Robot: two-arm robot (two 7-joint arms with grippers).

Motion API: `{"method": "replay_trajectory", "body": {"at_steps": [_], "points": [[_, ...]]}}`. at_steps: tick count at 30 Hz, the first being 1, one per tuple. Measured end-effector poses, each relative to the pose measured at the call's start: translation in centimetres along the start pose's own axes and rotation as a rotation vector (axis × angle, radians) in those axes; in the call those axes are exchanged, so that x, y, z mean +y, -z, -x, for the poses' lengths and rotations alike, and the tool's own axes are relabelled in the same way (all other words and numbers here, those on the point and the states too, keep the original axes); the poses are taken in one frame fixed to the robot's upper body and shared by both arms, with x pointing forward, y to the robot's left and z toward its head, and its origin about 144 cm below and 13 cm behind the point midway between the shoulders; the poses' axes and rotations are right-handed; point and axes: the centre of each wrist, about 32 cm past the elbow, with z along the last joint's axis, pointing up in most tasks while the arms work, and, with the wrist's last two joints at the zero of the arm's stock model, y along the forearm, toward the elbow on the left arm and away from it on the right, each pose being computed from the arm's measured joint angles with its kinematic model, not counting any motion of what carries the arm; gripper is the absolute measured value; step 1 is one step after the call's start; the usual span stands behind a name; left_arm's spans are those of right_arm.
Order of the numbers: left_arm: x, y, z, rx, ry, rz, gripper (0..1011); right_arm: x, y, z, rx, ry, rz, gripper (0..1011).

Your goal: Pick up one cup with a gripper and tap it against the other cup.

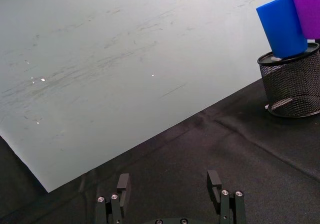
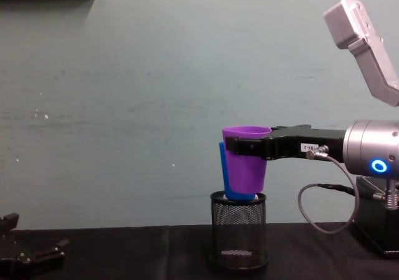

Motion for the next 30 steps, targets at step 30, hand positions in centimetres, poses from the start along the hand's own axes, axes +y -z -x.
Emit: {"method": "replay_trajectory", "body": {"at_steps": [30], "points": [[0.0,0.0,0.0,0.0,0.0,0.0,1000,0.0,0.0,0.0,0.0,0.0,0.0,734]]}}
